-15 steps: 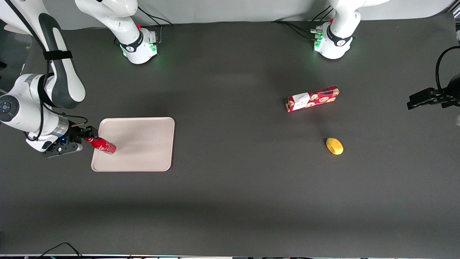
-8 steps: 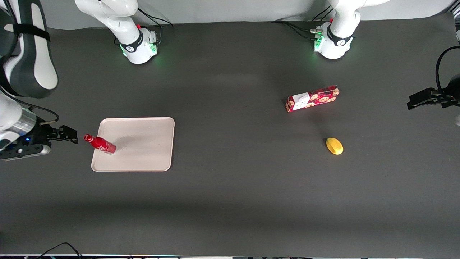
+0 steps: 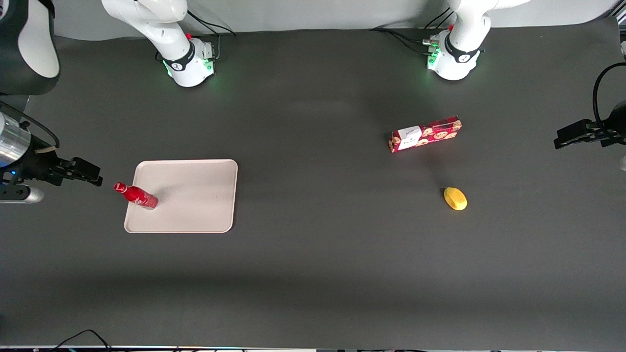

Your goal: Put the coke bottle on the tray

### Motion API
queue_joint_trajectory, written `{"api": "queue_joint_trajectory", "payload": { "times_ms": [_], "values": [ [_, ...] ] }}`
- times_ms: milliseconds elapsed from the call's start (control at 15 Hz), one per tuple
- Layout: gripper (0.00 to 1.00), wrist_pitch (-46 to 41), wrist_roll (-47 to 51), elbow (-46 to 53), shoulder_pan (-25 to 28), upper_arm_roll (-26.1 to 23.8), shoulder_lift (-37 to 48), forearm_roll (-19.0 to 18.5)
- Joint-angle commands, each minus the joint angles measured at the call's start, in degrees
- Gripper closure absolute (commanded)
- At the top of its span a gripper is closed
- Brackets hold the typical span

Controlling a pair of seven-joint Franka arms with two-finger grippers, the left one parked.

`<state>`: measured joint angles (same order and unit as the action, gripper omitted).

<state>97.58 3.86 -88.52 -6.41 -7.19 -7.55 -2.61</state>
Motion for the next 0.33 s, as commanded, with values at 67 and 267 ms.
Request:
{"api": "queue_joint_trajectory", "payload": {
  "times_ms": [67, 267],
  "values": [
    [0.00, -6.26, -0.07, 4.76, -0.36, 0.16, 0.78, 0.68],
    [0.00, -6.70, -0.25, 4.76, -0.54, 0.16, 0.87, 0.77]
  ]
}}
